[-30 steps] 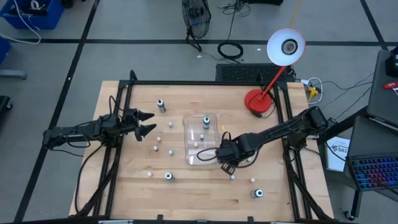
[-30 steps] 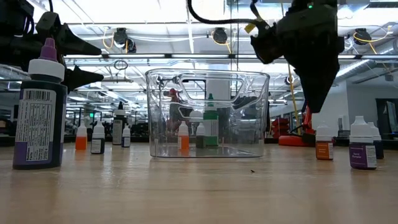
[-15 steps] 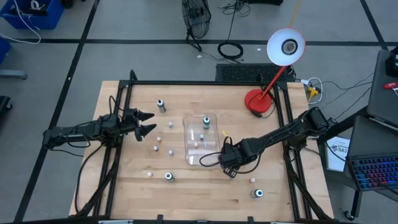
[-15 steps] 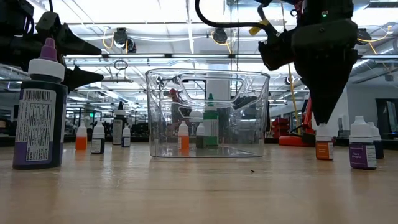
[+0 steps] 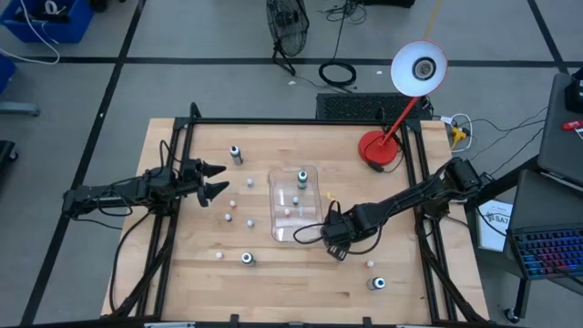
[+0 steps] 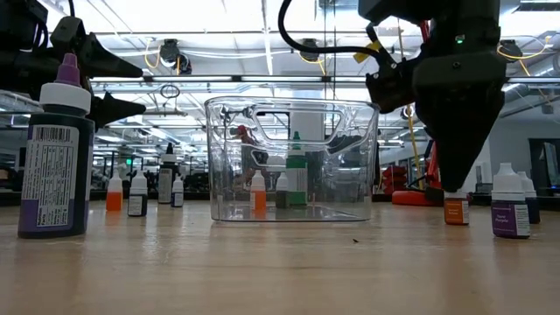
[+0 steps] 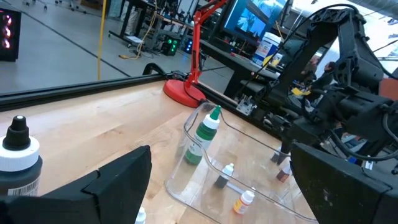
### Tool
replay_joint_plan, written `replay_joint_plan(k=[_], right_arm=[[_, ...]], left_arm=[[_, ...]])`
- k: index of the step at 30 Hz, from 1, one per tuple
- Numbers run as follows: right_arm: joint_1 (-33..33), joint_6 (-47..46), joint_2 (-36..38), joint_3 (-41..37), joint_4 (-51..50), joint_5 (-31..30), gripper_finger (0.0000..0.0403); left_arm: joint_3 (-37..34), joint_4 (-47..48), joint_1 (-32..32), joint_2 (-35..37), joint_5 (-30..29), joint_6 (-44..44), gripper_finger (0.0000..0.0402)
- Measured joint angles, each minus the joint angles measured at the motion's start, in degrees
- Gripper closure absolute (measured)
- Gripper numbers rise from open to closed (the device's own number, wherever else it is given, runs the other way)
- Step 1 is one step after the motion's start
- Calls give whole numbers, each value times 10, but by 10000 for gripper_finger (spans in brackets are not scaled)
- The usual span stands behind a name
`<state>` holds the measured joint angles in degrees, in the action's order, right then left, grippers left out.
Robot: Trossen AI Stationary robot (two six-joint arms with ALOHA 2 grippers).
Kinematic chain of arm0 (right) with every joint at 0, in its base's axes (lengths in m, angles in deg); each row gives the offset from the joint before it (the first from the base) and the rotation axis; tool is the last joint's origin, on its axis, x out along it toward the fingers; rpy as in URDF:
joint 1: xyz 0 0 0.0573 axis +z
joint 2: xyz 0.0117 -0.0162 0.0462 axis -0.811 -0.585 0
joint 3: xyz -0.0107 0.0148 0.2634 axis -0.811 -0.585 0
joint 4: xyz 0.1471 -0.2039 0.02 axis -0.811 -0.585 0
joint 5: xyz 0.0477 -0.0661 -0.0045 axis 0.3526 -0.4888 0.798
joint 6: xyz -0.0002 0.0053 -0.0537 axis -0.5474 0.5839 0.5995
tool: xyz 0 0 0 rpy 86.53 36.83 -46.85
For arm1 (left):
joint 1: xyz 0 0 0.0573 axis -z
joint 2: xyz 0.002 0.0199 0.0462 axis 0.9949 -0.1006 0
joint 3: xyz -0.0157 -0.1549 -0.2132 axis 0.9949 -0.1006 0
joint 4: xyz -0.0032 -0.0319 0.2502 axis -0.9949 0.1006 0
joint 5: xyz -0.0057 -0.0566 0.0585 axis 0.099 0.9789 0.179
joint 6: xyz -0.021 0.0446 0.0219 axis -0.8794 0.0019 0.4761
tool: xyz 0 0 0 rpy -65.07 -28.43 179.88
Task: Pick & Place food coloring
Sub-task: Put the small orange food coloring bottle into the transparent bin
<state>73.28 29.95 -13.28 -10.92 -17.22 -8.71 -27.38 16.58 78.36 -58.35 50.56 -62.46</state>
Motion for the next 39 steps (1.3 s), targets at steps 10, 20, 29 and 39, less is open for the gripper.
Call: replay_joint_plan(k=[10, 20, 29, 39], right_arm=[[-4, 4, 0, -3, 10, 1, 247], [-4, 0, 0, -3, 10, 15, 248], [-4, -7, 0, -3, 9, 14, 248], [-4, -12, 0, -3, 1, 14, 285]], left_arm=[[0, 0, 0, 0, 0, 0, 23], [0, 0, 0, 0, 0, 0, 23], [0, 0, 0, 0, 0, 0, 23], [0, 0, 0, 0, 0, 0, 23]])
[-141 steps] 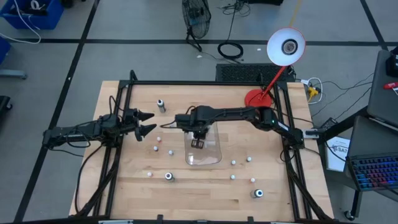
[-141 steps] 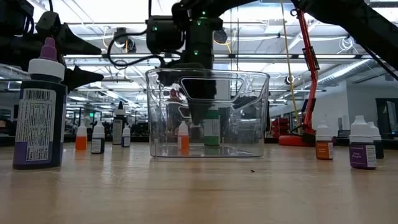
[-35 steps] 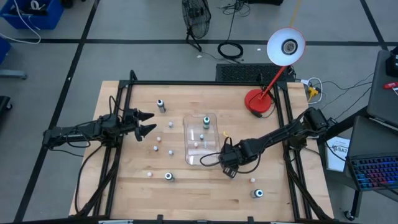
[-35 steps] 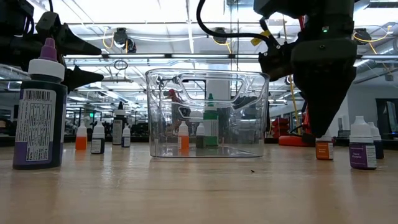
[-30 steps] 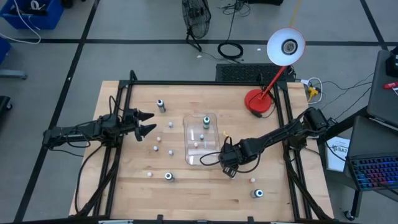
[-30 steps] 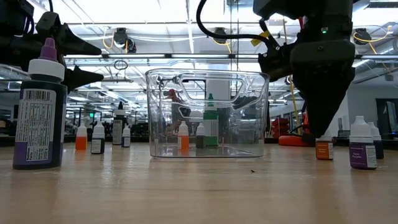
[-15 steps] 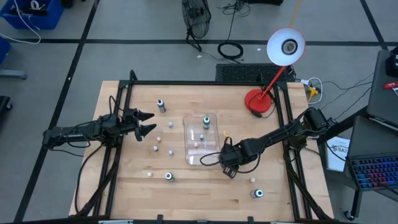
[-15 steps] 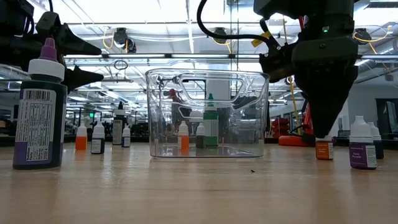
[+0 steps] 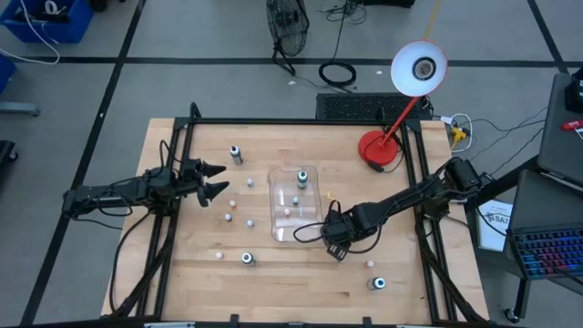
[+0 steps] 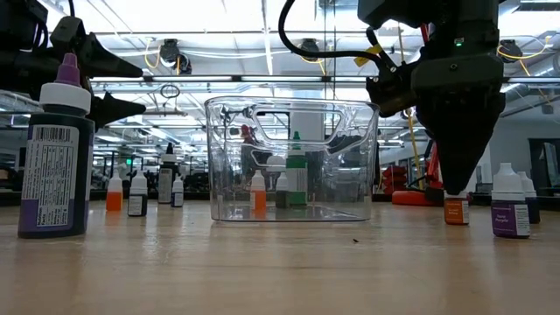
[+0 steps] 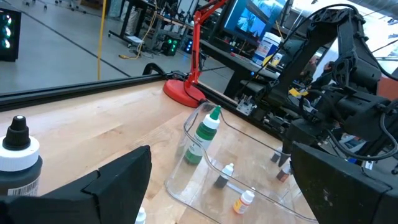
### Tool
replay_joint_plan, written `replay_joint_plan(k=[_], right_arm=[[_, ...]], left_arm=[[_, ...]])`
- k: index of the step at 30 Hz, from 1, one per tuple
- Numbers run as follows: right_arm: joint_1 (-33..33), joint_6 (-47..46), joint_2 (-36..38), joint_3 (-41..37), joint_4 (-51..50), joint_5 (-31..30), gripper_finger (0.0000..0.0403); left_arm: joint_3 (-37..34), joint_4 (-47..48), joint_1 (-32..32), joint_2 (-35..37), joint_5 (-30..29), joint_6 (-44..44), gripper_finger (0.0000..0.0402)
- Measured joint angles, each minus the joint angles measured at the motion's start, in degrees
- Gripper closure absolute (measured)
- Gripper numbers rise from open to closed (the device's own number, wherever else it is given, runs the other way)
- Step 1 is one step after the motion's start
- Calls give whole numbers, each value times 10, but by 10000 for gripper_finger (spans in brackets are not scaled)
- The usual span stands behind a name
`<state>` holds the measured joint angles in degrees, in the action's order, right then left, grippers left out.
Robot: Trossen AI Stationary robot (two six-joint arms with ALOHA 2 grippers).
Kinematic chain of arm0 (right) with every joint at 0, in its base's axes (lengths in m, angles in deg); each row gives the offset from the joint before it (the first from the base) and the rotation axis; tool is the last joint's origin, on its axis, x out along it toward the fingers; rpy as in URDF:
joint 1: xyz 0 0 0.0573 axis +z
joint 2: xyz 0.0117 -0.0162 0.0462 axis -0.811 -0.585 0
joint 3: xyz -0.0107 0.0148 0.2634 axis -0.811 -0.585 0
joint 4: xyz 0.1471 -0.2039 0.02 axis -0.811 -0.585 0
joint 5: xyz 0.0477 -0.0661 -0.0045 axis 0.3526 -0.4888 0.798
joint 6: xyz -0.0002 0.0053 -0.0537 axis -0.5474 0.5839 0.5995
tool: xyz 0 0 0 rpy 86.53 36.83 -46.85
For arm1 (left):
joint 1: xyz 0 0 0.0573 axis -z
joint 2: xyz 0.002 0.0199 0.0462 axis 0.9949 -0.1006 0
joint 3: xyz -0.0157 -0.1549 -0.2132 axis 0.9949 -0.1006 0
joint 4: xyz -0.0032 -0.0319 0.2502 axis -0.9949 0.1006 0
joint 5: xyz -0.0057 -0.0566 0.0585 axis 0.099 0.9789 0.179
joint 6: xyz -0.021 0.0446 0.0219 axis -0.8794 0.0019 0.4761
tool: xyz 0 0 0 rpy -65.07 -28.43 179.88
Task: Pick & Place food coloring
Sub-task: Put the small orange food coloring bottle into the transparent bin
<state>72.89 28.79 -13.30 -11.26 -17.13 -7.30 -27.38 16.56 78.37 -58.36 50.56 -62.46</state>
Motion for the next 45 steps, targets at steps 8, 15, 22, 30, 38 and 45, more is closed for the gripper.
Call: replay_joint_plan(k=[8, 15, 22, 30, 38, 45], right_arm=[[0, 12, 0, 0, -5, 0, 361], [-4, 65, 2, 5, -4, -57, 363], [-26, 105, 32, 51, -64, -105, 363], [-62, 166, 41, 187, -182, -168, 363], [-99, 275, -12, 320, -148, -165, 363], [-120, 358, -116, 416, -155, -107, 363]], left_arm=[[0, 0, 0, 0, 0, 0, 23], [0, 0, 0, 0, 0, 0, 23], [0, 0, 0, 0, 0, 0, 23], [0, 0, 0, 0, 0, 0, 23], [0, 0, 0, 0, 0, 0, 23], [0, 0, 0, 0, 0, 0, 23]])
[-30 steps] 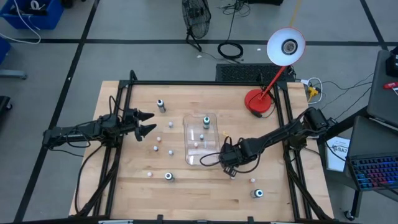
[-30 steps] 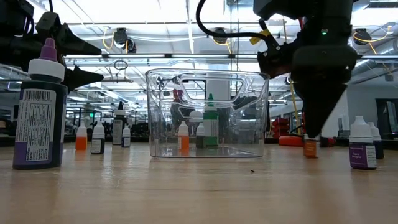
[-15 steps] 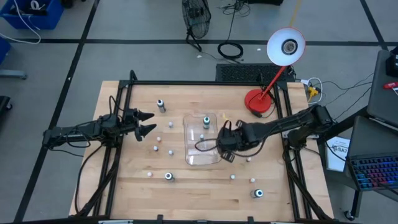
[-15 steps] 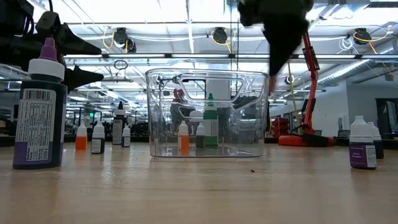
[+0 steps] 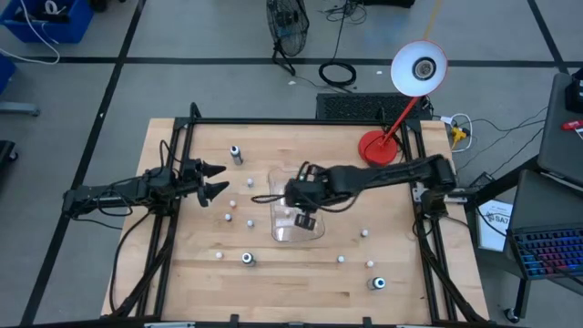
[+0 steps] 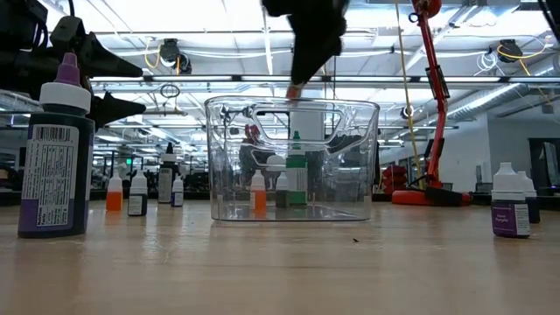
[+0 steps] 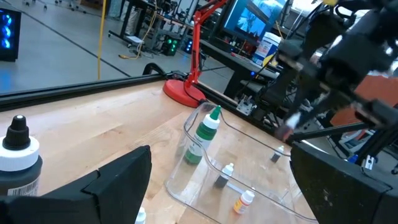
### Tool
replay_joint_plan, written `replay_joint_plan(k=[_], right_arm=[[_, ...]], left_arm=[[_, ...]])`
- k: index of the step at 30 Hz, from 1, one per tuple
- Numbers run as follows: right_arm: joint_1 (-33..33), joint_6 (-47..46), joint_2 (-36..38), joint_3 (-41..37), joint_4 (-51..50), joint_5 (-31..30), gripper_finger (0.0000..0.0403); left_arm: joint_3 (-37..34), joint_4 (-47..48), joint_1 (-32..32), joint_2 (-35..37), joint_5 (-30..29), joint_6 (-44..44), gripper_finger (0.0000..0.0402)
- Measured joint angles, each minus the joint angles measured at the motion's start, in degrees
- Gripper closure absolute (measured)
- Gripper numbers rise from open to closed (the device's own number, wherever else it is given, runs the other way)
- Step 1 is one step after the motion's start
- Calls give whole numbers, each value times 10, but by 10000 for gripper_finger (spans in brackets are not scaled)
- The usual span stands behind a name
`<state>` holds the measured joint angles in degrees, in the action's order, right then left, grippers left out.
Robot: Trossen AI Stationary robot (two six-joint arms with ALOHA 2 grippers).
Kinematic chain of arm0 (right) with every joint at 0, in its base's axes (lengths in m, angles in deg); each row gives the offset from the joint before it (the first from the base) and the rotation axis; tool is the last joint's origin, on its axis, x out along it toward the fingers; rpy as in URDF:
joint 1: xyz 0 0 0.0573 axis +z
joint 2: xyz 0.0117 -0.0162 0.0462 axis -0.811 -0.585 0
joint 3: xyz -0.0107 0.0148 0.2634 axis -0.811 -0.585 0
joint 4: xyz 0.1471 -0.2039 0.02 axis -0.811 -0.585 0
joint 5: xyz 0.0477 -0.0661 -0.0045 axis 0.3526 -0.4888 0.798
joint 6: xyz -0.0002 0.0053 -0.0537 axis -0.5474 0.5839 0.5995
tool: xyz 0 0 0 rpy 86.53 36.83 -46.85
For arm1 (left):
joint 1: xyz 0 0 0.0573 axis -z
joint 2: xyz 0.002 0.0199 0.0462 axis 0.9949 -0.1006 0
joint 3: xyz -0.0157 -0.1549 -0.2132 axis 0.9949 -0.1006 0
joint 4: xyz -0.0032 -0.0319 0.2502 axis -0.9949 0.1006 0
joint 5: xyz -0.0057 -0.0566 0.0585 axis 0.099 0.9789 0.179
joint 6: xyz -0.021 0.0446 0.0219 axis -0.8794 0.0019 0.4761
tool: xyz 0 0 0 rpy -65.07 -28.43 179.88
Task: Pick & Place food coloring
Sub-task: Put the small orange food coloring bottle into the transparent bin
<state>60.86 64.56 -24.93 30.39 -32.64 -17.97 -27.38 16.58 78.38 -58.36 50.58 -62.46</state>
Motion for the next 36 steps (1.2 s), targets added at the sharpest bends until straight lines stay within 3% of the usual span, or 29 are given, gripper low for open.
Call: replay_joint_plan(k=[5, 16, 29, 36], right_arm=[[-14, 27, -70, 47, -36, 36, 363], [-29, 37, -148, 48, -57, 109, 363], [-40, 53, -155, 25, -22, 110, 363], [-43, 54, -154, -8, 11, 139, 363]], left_arm=[[0, 0, 0, 0, 0, 0, 23], [0, 0, 0, 0, 0, 0, 23], [0, 0, 0, 0, 0, 0, 23], [0, 0, 0, 0, 0, 0, 23]])
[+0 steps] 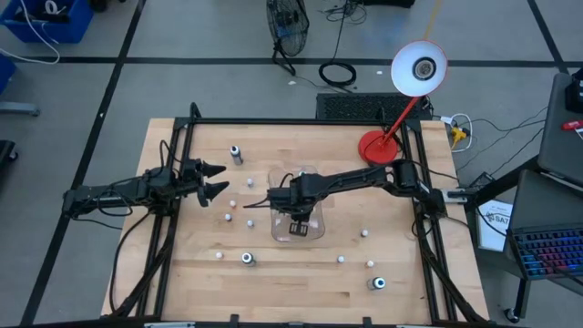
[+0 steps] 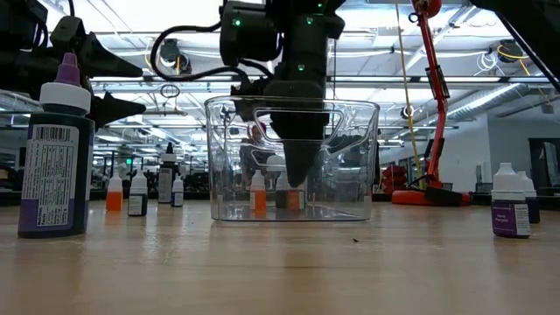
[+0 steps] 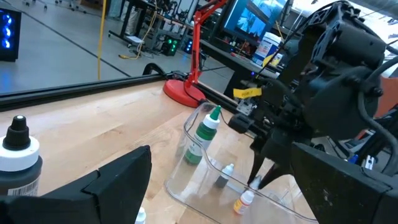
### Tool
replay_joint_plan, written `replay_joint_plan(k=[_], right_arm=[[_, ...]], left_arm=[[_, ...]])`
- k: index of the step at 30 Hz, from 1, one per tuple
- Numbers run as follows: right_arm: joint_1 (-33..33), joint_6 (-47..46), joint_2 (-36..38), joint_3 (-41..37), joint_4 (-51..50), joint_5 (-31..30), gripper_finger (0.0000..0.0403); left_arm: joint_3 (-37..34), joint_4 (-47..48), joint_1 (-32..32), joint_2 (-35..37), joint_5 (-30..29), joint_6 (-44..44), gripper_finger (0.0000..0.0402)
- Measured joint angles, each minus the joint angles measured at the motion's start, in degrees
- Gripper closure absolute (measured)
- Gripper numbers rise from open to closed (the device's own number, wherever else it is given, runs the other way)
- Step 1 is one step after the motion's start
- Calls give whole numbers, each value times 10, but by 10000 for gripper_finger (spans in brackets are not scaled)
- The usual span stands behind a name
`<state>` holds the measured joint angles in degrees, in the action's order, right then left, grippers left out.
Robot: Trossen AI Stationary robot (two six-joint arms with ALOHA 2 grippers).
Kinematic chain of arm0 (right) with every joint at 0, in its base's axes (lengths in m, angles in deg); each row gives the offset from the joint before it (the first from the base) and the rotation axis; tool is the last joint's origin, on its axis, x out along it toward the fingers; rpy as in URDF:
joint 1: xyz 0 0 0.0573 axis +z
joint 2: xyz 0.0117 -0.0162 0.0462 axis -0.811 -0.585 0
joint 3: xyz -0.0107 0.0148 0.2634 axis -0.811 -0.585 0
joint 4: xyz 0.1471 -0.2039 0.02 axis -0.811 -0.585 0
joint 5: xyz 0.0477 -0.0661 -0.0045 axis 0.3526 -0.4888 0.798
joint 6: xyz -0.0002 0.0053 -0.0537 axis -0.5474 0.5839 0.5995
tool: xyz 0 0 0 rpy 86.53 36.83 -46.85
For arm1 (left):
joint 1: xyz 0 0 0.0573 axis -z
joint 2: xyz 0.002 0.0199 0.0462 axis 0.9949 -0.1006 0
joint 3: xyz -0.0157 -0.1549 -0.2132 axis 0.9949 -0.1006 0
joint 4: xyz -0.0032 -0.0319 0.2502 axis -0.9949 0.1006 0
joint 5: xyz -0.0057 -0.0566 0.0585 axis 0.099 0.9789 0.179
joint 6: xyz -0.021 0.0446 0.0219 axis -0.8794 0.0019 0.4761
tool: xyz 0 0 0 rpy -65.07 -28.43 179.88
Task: Pick & Place food coloring
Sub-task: Put the small orange food coloring bottle into the transparent bin, then put the small black food coloring bottle into the transparent bin
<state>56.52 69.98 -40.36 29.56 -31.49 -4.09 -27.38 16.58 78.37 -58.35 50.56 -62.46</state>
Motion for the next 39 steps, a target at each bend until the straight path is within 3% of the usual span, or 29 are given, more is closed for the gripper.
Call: replay_joint_plan(k=[5, 12, 16, 26, 34, 39], right_arm=[[0, 2, 0, -6, 16, 0, 362], [0, -36, 1, -6, 19, 0, 266], [0, -38, 1, -6, 17, 0, 241], [3, -109, 10, 71, -159, 0, 249], [39, -267, 82, 77, -299, -2, 255], [94, -378, 145, 37, -289, -36, 257]], left_arm=[[0, 0, 0, 0, 0, 0, 23], [0, 0, 0, 0, 0, 0, 23], [0, 0, 0, 0, 0, 0, 23], [0, 0, 0, 0, 0, 0, 23], [0, 0, 0, 0, 0, 0, 23], [0, 0, 0, 0, 0, 0, 23]])
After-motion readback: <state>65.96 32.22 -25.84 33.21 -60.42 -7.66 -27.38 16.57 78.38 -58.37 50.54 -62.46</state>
